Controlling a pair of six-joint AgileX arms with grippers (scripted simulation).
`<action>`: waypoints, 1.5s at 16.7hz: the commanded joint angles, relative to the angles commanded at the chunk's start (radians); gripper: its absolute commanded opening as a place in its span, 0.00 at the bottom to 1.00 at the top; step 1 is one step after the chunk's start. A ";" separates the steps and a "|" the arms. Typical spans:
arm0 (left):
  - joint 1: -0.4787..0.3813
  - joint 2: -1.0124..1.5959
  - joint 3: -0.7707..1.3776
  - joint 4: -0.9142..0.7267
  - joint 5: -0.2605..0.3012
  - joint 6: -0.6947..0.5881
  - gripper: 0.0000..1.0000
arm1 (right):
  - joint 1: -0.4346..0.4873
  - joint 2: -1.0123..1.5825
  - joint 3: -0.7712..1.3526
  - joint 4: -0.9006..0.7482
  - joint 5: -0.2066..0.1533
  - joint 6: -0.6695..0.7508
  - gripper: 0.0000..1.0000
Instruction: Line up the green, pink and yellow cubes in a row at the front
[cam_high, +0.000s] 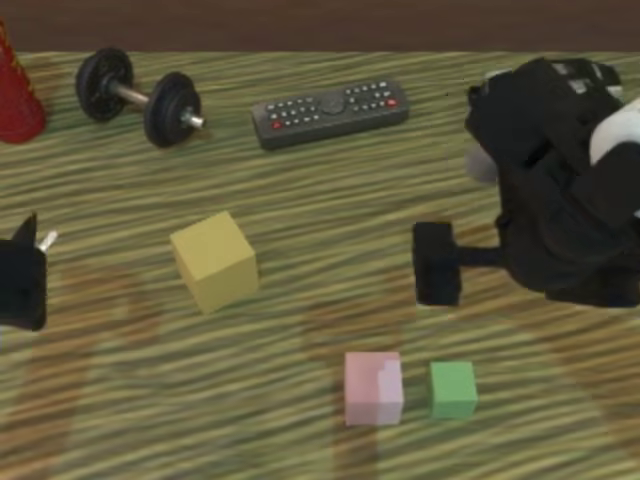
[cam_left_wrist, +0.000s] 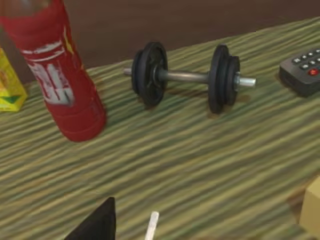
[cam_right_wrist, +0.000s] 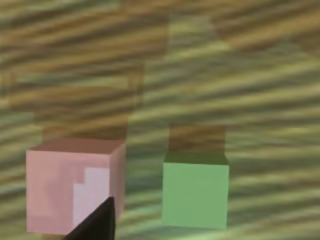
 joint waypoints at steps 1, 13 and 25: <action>-0.018 0.110 0.083 -0.055 -0.001 0.031 1.00 | -0.035 -0.083 -0.075 0.036 0.009 -0.043 1.00; -0.223 1.314 0.985 -0.679 0.001 0.374 1.00 | -0.475 -1.196 -0.956 0.567 -0.026 -0.511 1.00; -0.284 1.638 1.274 -0.845 -0.001 0.476 1.00 | -0.620 -1.563 -1.136 0.843 -0.093 -0.604 1.00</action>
